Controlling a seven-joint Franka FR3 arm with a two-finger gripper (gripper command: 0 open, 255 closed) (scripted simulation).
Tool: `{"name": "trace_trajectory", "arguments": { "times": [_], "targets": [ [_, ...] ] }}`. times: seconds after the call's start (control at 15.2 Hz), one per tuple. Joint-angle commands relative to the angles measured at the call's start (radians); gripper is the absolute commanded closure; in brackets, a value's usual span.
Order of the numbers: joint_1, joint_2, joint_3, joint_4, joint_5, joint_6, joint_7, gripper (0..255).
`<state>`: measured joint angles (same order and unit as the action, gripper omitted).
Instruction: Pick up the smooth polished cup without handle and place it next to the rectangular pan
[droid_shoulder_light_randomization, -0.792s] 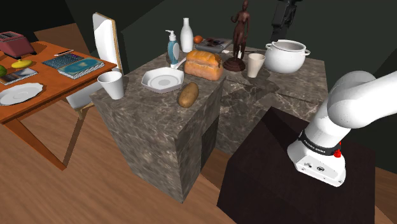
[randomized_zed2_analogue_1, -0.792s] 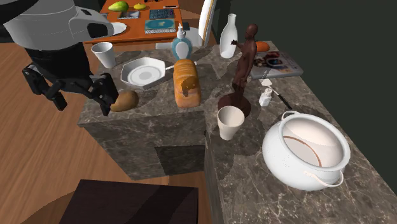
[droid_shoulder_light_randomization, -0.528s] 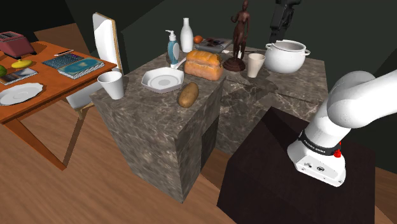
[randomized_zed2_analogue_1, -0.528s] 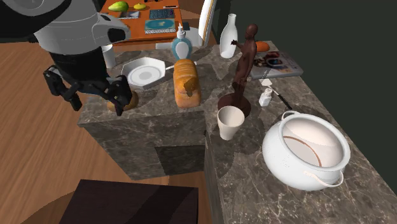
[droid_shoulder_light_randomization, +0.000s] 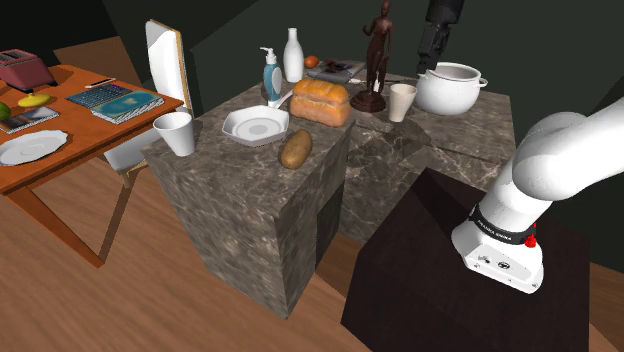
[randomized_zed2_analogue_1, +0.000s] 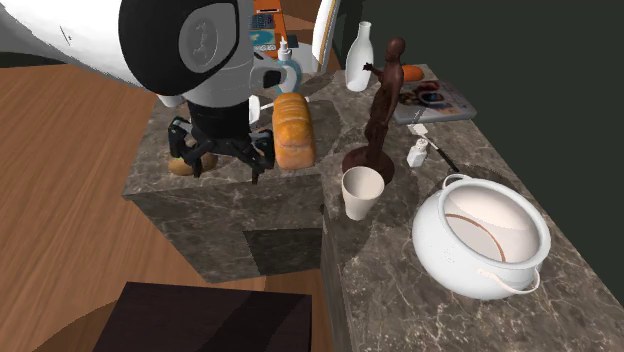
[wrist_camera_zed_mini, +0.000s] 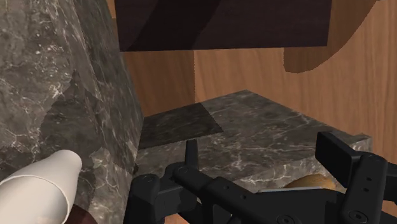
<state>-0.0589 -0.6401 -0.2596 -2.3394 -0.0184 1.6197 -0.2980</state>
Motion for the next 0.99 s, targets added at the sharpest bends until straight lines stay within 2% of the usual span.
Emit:
{"name": "trace_trajectory", "arguments": {
  "times": [0.0,0.46,0.92],
  "targets": [
    [-0.007,0.048,-0.039,0.013,-0.016,0.038,-0.045,0],
    [-0.016,0.249,-0.172,0.091,-0.025,0.165,-0.200,0],
    [-0.022,0.499,-0.294,0.229,0.052,0.260,-0.382,0]
  ]
}}
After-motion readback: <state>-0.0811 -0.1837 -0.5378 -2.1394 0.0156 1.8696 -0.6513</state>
